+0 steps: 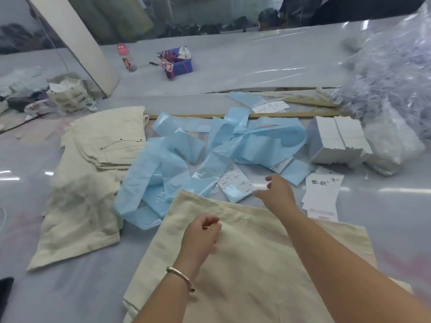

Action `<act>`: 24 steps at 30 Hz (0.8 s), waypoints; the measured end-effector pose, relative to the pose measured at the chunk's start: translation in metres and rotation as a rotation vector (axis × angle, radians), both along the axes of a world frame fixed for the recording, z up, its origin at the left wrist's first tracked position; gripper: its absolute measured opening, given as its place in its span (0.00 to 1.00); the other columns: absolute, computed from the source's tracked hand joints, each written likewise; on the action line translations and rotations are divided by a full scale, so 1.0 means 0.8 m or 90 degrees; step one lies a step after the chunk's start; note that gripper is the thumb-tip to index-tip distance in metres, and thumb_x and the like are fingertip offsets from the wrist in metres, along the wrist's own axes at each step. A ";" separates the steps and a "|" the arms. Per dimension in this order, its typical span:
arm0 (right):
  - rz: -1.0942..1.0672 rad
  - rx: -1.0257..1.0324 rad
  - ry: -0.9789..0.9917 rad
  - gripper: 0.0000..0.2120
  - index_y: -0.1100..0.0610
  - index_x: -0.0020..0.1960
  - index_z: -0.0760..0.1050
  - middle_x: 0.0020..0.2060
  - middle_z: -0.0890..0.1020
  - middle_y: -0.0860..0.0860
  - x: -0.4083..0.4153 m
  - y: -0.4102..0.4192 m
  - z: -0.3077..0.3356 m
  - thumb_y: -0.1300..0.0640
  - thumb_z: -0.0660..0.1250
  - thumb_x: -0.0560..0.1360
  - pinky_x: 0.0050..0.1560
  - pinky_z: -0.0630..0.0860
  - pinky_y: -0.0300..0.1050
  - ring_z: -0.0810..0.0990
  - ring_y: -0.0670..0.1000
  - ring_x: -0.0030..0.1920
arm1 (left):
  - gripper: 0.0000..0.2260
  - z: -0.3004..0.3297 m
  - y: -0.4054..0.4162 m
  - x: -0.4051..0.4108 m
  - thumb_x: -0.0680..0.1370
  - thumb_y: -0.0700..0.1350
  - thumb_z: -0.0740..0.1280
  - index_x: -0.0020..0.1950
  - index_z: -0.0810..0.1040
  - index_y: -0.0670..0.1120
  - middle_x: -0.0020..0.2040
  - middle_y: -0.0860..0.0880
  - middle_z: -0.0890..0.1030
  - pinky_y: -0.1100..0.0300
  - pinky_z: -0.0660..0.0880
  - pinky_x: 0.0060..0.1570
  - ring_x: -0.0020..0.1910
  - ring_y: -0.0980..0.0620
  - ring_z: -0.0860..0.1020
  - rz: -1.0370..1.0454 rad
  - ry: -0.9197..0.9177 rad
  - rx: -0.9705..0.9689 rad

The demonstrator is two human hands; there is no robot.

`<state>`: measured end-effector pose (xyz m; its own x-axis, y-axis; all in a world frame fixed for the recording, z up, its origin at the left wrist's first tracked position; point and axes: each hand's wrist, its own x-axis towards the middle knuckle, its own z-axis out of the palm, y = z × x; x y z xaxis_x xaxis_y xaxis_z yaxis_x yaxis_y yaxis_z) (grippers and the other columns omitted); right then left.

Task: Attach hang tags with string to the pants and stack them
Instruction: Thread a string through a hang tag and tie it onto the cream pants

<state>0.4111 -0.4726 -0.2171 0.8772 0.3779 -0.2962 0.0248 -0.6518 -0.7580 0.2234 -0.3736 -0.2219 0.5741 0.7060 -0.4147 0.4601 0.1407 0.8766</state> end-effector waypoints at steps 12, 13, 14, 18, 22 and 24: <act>-0.041 0.062 0.133 0.11 0.57 0.47 0.76 0.44 0.81 0.55 0.018 0.083 -0.023 0.63 0.76 0.68 0.39 0.75 0.45 0.79 0.54 0.42 | 0.08 -0.026 0.058 0.064 0.76 0.36 0.68 0.54 0.76 0.45 0.46 0.46 0.83 0.56 0.82 0.45 0.40 0.52 0.84 0.021 -0.061 -0.123; -0.059 0.130 0.178 0.13 0.56 0.50 0.76 0.42 0.82 0.56 0.018 0.079 -0.021 0.65 0.75 0.69 0.35 0.74 0.44 0.79 0.52 0.38 | 0.07 -0.026 0.062 0.067 0.76 0.37 0.67 0.53 0.75 0.46 0.44 0.45 0.84 0.56 0.82 0.44 0.40 0.52 0.85 0.040 -0.049 -0.130; -0.071 0.196 0.209 0.18 0.54 0.55 0.75 0.39 0.81 0.55 0.018 0.076 -0.021 0.67 0.74 0.69 0.32 0.72 0.41 0.77 0.50 0.34 | 0.06 -0.025 0.065 0.071 0.77 0.39 0.67 0.52 0.75 0.46 0.43 0.44 0.85 0.56 0.82 0.43 0.40 0.51 0.85 0.055 -0.041 -0.138; -0.072 0.397 0.247 0.30 0.43 0.66 0.70 0.31 0.76 0.52 0.020 0.065 -0.015 0.70 0.69 0.72 0.29 0.69 0.36 0.72 0.48 0.32 | 0.09 -0.020 0.070 0.090 0.79 0.47 0.67 0.49 0.78 0.41 0.43 0.42 0.85 0.55 0.82 0.40 0.41 0.46 0.85 0.049 -0.053 -0.137; -0.020 0.496 0.320 0.25 0.50 0.65 0.75 0.32 0.74 0.52 0.026 0.063 -0.007 0.71 0.66 0.74 0.33 0.70 0.37 0.72 0.47 0.32 | 0.12 -0.009 0.072 0.114 0.78 0.50 0.68 0.55 0.80 0.42 0.50 0.40 0.85 0.58 0.81 0.38 0.45 0.45 0.84 0.066 -0.184 -0.369; 0.070 0.426 0.280 0.24 0.54 0.64 0.76 0.30 0.73 0.50 0.024 0.063 -0.007 0.72 0.67 0.73 0.33 0.69 0.37 0.73 0.46 0.30 | 0.14 -0.008 0.079 0.123 0.77 0.48 0.70 0.59 0.80 0.42 0.53 0.40 0.84 0.57 0.81 0.42 0.49 0.44 0.83 0.081 -0.231 -0.440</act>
<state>0.4302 -0.4223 -0.2225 0.6803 0.6749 -0.2858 -0.3283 -0.0681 -0.9421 0.3222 -0.3106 -0.2279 0.6902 0.4252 -0.5855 0.1063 0.7408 0.6633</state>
